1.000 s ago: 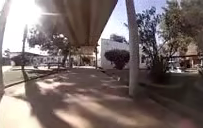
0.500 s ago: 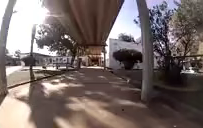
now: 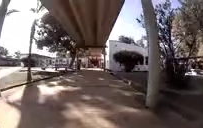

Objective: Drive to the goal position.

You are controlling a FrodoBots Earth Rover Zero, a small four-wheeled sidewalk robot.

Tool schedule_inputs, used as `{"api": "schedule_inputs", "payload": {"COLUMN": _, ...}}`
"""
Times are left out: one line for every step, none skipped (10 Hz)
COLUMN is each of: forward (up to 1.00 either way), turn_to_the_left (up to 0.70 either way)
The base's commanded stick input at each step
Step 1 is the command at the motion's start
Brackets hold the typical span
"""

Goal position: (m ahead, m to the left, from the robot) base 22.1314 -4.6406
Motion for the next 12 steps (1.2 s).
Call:
{"api": "schedule_inputs", "payload": {"forward": 0.5, "turn_to_the_left": 0.0}}
{"api": "schedule_inputs", "payload": {"forward": 0.5, "turn_to_the_left": 0.0}}
{"api": "schedule_inputs", "payload": {"forward": 0.5, "turn_to_the_left": 0.0}}
{"api": "schedule_inputs", "payload": {"forward": 0.5, "turn_to_the_left": 0.0}}
{"api": "schedule_inputs", "payload": {"forward": 0.5, "turn_to_the_left": 0.0}}
{"api": "schedule_inputs", "payload": {"forward": 0.5, "turn_to_the_left": 0.0}}
{"api": "schedule_inputs", "payload": {"forward": 0.5, "turn_to_the_left": 0.0}}
{"api": "schedule_inputs", "payload": {"forward": 0.5, "turn_to_the_left": 0.0}}
{"api": "schedule_inputs", "payload": {"forward": 0.5, "turn_to_the_left": 0.0}}
{"api": "schedule_inputs", "payload": {"forward": 0.5, "turn_to_the_left": 0.0}}
{"api": "schedule_inputs", "payload": {"forward": 0.5, "turn_to_the_left": 0.0}}
{"api": "schedule_inputs", "payload": {"forward": 0.5, "turn_to_the_left": 0.0}}
